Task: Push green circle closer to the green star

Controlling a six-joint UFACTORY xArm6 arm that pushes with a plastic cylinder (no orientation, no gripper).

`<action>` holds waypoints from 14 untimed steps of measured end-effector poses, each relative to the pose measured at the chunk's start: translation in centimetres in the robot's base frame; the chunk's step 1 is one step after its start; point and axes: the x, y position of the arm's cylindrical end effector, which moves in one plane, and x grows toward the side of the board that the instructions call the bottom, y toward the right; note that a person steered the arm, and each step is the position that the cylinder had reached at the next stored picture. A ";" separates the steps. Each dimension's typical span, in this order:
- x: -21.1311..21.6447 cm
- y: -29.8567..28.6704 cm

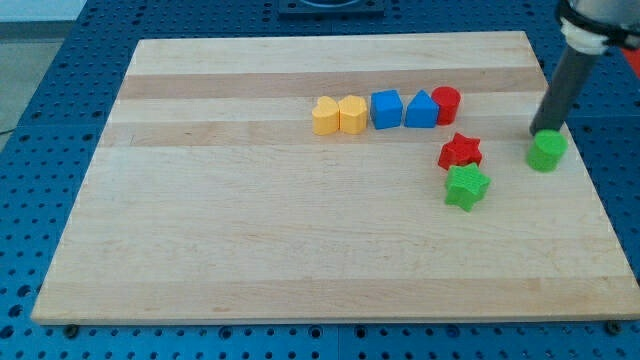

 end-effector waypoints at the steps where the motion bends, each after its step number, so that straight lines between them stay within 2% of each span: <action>1: 2.9 0.0; 3: 0.3 2.4; 5: 5.9 3.6; 6: 6.3 3.8; 7: 3.6 4.7; 8: 3.6 3.5; 10: 8.8 2.4; 12: 2.0 3.1; 13: 1.9 0.6; 14: 5.4 -0.6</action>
